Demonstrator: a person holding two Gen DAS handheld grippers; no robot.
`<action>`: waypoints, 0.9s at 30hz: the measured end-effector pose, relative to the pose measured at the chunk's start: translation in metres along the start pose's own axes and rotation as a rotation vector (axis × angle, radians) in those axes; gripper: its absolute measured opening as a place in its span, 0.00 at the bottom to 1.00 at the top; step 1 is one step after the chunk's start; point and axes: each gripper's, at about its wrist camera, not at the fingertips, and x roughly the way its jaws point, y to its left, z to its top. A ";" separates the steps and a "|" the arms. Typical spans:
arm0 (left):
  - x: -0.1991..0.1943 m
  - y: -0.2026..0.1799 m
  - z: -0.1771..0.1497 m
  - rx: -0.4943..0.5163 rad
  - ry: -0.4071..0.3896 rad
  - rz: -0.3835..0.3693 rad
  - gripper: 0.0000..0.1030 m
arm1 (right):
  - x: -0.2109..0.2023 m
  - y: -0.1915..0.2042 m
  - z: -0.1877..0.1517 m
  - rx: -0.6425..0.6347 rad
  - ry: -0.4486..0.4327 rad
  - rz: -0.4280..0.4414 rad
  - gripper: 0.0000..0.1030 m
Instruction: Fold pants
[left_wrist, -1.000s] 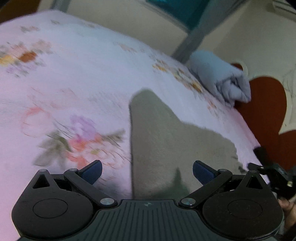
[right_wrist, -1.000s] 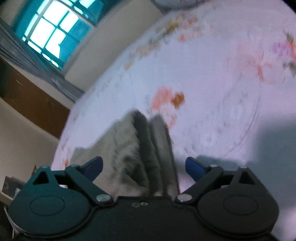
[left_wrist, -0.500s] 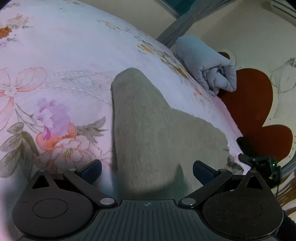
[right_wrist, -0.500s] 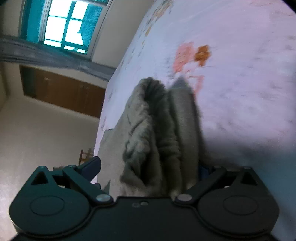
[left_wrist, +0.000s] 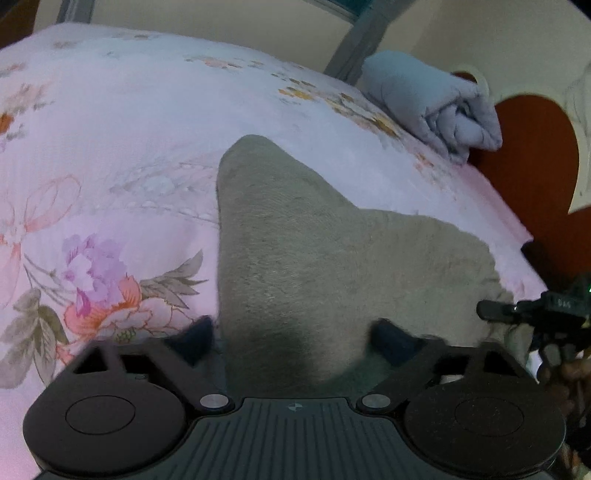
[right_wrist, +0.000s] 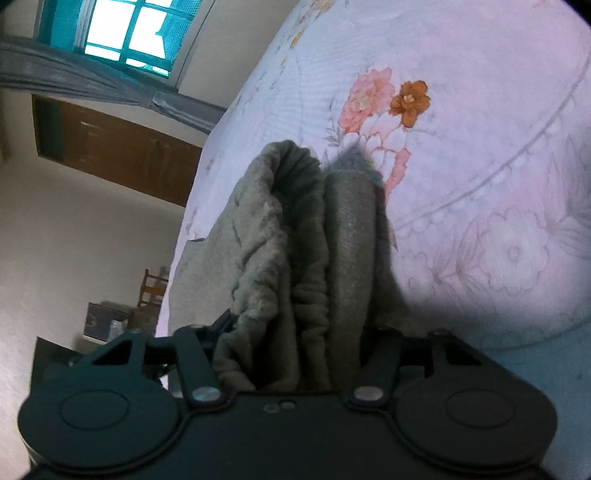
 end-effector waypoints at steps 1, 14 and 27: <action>-0.001 -0.001 0.002 -0.004 0.005 -0.011 0.68 | 0.004 0.003 0.002 -0.007 -0.002 -0.003 0.43; -0.034 -0.001 0.013 -0.008 -0.076 -0.073 0.23 | -0.002 0.088 0.011 -0.192 -0.072 0.061 0.35; -0.048 0.094 0.131 -0.049 -0.243 -0.017 0.23 | 0.111 0.159 0.133 -0.294 -0.064 0.194 0.34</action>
